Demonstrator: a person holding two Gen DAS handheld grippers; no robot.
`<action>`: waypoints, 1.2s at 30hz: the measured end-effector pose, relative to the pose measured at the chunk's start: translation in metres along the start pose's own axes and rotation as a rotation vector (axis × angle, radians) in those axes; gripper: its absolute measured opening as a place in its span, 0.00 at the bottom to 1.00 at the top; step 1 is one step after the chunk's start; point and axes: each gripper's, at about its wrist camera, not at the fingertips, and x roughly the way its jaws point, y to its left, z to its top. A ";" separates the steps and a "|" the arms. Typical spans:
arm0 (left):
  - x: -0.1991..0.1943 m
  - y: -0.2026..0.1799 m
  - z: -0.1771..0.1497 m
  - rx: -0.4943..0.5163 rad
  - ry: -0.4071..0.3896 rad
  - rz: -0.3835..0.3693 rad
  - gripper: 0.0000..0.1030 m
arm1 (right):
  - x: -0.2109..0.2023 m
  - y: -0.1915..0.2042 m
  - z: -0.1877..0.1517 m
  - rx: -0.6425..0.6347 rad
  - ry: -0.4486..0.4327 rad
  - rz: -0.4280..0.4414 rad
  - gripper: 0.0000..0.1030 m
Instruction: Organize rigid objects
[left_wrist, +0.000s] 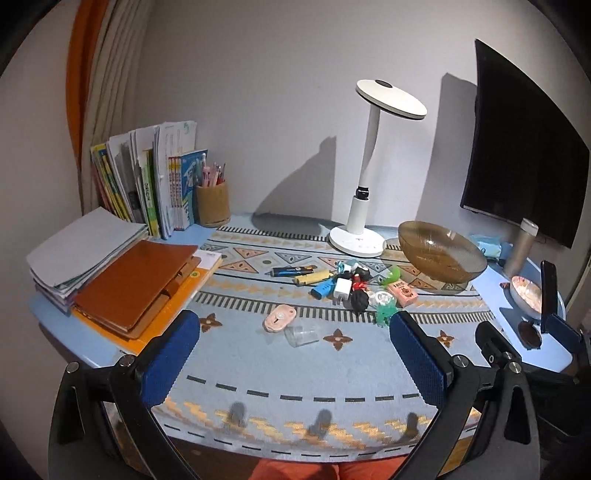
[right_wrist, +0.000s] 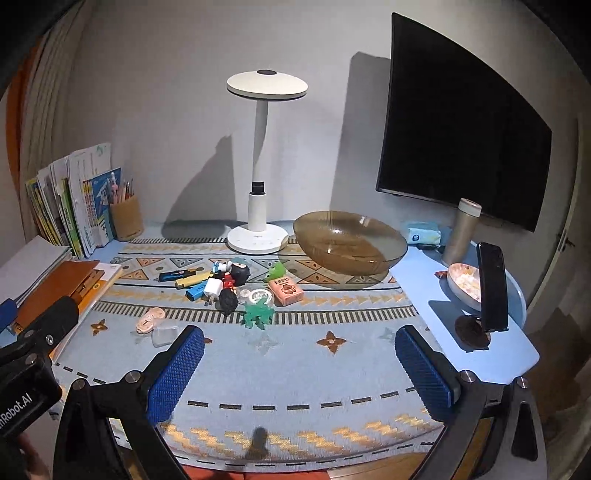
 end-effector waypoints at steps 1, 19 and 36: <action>-0.002 -0.003 0.000 0.010 -0.006 0.011 0.99 | 0.000 -0.001 0.000 0.002 0.001 0.006 1.00; -0.022 -0.033 -0.003 0.085 -0.010 0.015 0.99 | 0.006 -0.028 -0.018 0.086 0.059 0.059 1.00; 0.014 -0.013 -0.009 0.029 0.045 0.008 0.99 | 0.033 -0.025 -0.016 0.100 0.108 0.028 1.00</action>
